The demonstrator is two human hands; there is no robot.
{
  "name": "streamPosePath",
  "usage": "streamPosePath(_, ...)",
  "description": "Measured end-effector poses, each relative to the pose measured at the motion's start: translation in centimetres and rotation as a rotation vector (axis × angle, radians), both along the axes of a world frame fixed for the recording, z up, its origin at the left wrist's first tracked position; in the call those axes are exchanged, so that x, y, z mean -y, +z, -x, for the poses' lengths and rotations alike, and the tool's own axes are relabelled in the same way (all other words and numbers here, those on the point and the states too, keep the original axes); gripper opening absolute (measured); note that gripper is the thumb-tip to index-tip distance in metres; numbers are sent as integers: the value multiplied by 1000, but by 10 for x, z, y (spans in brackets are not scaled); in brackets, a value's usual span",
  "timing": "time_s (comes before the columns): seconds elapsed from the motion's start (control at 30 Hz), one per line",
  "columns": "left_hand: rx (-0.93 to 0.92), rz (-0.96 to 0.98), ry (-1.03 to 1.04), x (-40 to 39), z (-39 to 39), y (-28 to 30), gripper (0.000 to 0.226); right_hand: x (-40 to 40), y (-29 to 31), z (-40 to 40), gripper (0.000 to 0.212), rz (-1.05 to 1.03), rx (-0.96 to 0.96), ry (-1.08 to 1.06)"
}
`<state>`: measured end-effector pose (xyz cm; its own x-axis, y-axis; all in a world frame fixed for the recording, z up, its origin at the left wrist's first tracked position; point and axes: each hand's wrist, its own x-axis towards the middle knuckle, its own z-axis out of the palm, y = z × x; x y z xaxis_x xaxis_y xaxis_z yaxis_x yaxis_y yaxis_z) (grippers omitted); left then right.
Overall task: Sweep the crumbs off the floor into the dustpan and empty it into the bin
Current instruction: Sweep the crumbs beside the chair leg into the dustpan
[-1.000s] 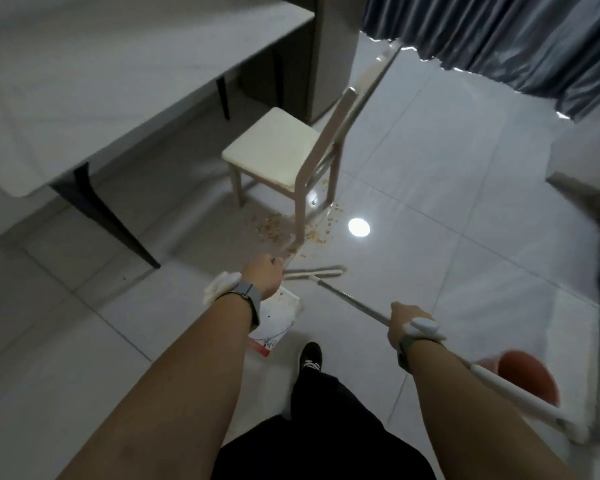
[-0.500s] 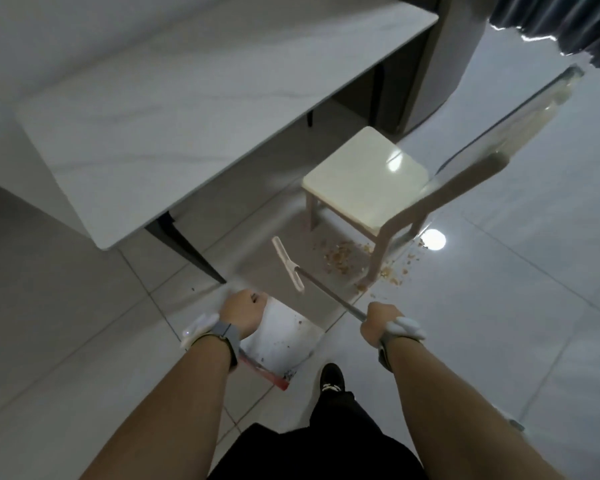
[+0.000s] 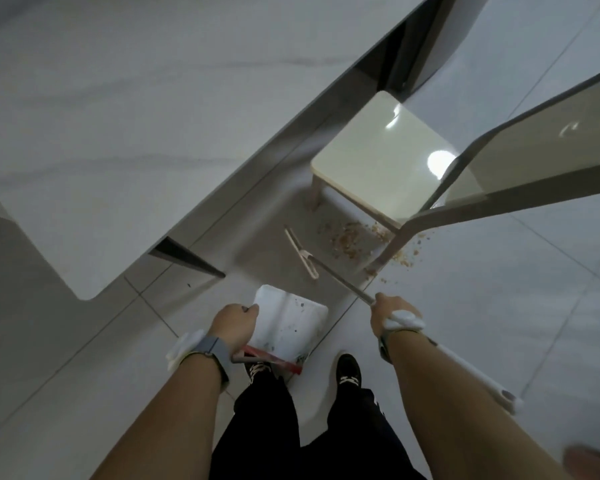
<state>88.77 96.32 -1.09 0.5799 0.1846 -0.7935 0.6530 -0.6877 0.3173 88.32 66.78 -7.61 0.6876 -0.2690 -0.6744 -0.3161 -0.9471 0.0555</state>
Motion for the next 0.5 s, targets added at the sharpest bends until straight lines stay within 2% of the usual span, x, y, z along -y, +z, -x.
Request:
streamPosePath(0.13,-144,70,-51,-40,-33,-11,35,-29,-13,-19,20,104,-112,30)
streamPosePath(0.23,-190,114,-143,-47,-46,-17,43,-51,-21,-25,11,128,-171,29)
streamPosePath(0.4,-252,150,-208,-45,-52,-35,38,-70,-36,-27,6,135,-256,-19)
streamPosePath(0.5,-279,213,-197,-47,-56,-42,44,-59,-37,-29,10,164,-273,-25)
